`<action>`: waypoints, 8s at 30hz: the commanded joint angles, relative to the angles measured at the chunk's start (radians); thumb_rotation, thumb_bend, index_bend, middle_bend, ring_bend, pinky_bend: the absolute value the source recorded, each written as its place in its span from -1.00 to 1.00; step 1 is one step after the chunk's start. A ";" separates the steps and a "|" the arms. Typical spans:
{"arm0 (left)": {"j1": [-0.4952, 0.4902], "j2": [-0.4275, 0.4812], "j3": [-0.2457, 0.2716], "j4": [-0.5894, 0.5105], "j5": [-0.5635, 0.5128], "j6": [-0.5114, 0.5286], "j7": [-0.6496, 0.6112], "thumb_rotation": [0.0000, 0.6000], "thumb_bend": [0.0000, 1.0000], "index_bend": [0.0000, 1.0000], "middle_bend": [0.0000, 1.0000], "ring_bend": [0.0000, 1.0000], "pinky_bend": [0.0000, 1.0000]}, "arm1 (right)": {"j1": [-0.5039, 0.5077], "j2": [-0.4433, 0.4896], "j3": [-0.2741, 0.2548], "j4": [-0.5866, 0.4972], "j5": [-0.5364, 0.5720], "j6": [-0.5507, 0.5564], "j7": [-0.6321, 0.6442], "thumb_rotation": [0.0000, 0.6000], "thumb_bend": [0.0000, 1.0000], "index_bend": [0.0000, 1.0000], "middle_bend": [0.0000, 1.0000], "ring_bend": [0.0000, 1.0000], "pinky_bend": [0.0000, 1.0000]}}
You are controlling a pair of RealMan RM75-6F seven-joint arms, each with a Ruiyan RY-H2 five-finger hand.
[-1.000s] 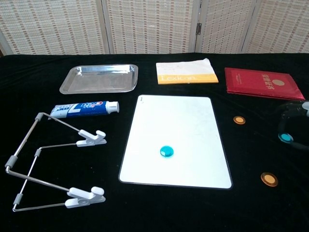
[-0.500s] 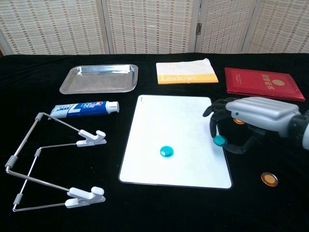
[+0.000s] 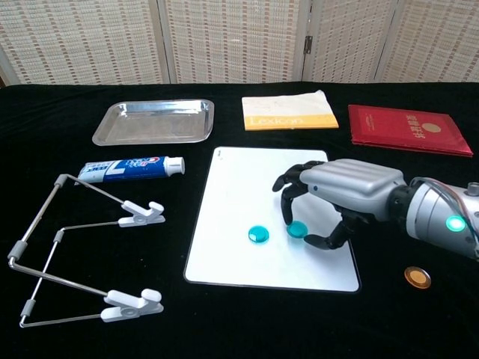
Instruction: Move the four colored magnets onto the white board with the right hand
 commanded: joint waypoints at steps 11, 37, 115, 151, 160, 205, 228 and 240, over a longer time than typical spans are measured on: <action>0.003 -0.006 0.004 0.013 0.002 0.000 -0.012 1.00 -0.69 -0.85 -0.84 -0.79 -1.00 | 0.030 -0.018 -0.007 0.010 0.026 0.000 -0.017 1.00 -0.09 -0.22 -0.74 -1.00 -1.00; -0.025 0.006 -0.005 -0.042 0.030 -0.011 0.038 1.00 -0.69 -0.85 -0.84 -0.79 -1.00 | -0.211 0.241 -0.240 -0.016 -0.280 0.308 0.257 1.00 -0.09 -0.34 -0.71 -1.00 -1.00; -0.020 0.021 0.006 -0.049 0.024 -0.003 0.032 1.00 -0.69 -0.85 -0.84 -0.79 -1.00 | 0.008 0.068 0.065 0.039 -0.101 0.002 0.164 1.00 -0.08 0.00 -0.63 -0.99 -1.00; -0.016 0.004 0.008 -0.012 0.017 -0.015 0.009 1.00 -0.69 -0.85 -0.84 -0.79 -1.00 | 0.140 -0.008 0.102 0.174 0.179 0.017 0.031 1.00 -0.08 -0.48 -0.68 -0.98 -1.00; -0.027 -0.003 0.007 -0.020 0.026 -0.023 0.020 1.00 -0.69 -0.85 -0.84 -0.79 -1.00 | 0.025 0.081 0.034 0.184 0.144 0.073 0.159 1.00 -0.08 -0.32 -0.68 -0.99 -1.00; -0.030 0.000 0.009 -0.031 0.019 -0.028 0.035 1.00 -0.69 -0.85 -0.84 -0.79 -1.00 | -0.003 -0.037 0.019 0.428 0.082 -0.010 0.269 1.00 -0.08 -0.09 -0.60 -0.97 -1.00; -0.028 0.005 0.010 -0.043 0.026 -0.019 0.039 1.00 -0.69 -0.85 -0.84 -0.79 -1.00 | 0.030 0.053 0.059 0.201 0.023 0.023 0.249 1.00 -0.08 0.06 -0.55 -0.95 -1.00; -0.012 0.010 0.015 -0.032 0.019 -0.009 0.024 1.00 -0.69 -0.85 -0.84 -0.79 -1.00 | 0.134 -0.059 0.090 0.219 0.121 -0.058 0.113 1.00 -0.08 0.06 -0.57 -0.97 -1.00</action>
